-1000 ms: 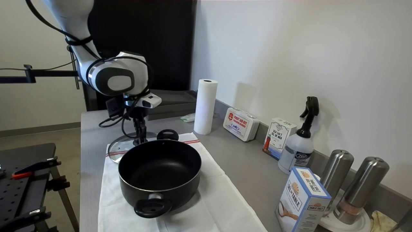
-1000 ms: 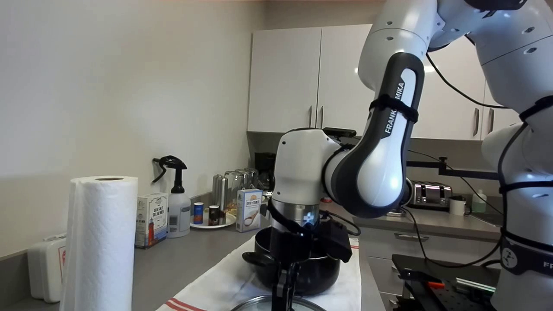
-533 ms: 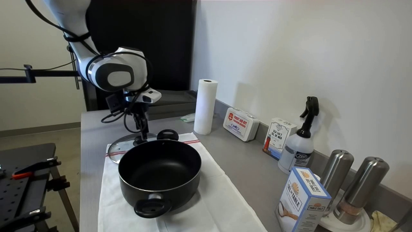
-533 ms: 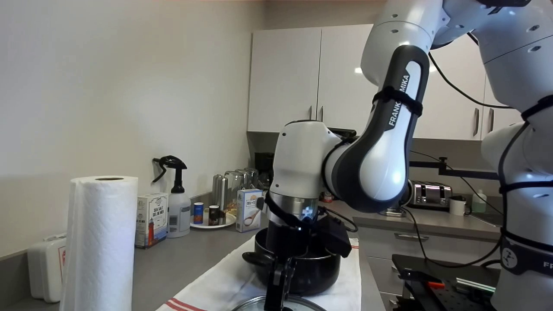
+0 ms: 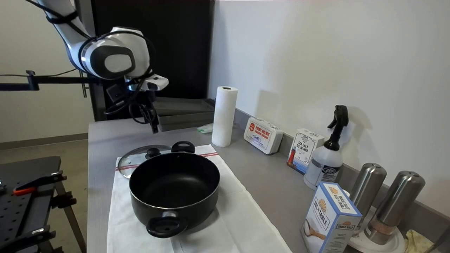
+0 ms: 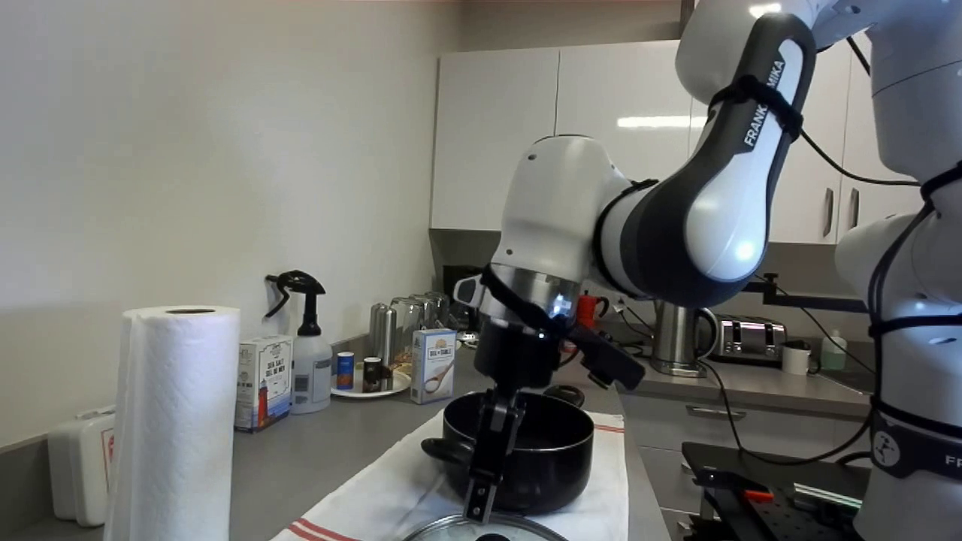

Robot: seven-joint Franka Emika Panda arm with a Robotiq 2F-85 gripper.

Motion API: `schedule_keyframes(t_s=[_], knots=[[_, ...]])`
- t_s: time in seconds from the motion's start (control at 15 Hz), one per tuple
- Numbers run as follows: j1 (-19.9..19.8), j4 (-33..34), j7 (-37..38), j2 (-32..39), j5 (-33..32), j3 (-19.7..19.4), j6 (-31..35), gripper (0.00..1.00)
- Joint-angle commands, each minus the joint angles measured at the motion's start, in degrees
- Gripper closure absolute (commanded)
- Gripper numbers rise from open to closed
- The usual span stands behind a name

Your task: Remove the lid from the pot

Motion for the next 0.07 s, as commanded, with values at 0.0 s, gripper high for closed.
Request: schedule_keyframes(t_s=[0.0], knots=[[0.0, -4.8, -1.4, -7.0, 2.5, 1.1, 1.0, 0.0]])
